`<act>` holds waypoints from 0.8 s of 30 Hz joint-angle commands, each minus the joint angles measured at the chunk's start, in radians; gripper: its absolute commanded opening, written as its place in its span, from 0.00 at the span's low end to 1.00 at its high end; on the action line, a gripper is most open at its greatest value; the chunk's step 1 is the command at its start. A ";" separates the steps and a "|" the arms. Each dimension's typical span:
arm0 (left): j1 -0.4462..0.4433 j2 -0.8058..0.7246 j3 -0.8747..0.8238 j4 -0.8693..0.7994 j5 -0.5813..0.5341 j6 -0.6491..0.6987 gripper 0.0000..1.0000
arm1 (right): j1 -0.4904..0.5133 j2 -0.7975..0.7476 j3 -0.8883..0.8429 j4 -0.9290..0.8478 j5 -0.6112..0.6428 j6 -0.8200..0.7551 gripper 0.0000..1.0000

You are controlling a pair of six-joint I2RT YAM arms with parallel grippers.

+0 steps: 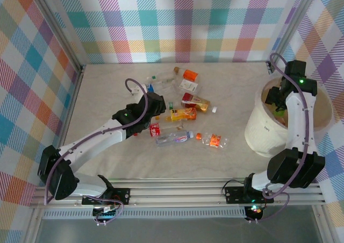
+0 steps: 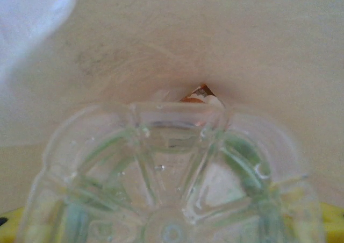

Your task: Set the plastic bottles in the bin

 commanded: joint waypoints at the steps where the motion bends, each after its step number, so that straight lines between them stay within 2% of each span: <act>1: 0.016 -0.023 -0.017 -0.019 -0.033 -0.029 1.00 | -0.005 -0.050 -0.011 0.038 0.008 0.016 0.71; 6: 0.021 -0.014 -0.021 0.006 -0.027 -0.043 1.00 | -0.005 -0.085 -0.021 0.047 0.013 0.030 0.84; 14: 0.024 0.007 -0.011 0.015 -0.024 -0.065 1.00 | 0.035 -0.148 -0.009 0.055 0.056 0.054 0.91; 20: 0.026 0.001 -0.037 0.027 -0.030 -0.118 1.00 | 0.176 -0.198 0.048 0.052 0.231 0.048 0.99; 24: 0.028 0.000 -0.046 0.034 -0.030 -0.137 1.00 | 0.348 -0.221 0.108 0.061 0.328 0.034 1.00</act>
